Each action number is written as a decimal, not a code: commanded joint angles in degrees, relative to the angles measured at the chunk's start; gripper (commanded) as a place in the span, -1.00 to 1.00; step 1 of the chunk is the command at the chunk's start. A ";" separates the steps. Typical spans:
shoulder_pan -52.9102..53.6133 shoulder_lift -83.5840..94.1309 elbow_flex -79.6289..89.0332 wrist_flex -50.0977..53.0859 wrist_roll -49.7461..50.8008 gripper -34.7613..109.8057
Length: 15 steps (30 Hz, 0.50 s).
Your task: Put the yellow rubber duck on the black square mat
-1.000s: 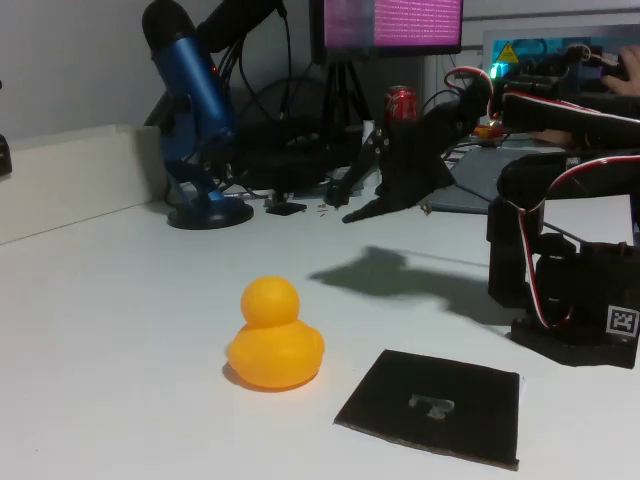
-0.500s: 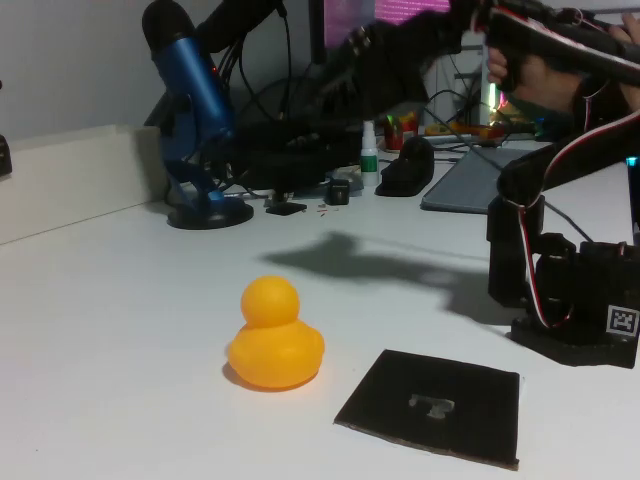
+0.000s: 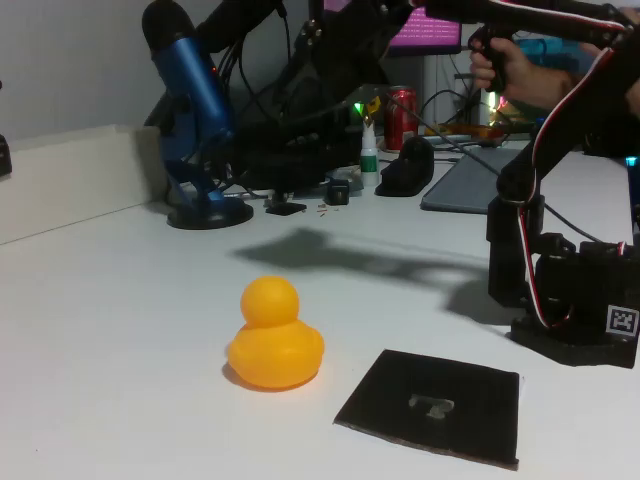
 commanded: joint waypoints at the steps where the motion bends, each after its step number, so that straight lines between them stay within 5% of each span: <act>1: 0.44 -1.93 -6.86 2.99 -1.14 -0.42; 15: 0.26 -9.14 -13.01 16.35 -5.19 -0.42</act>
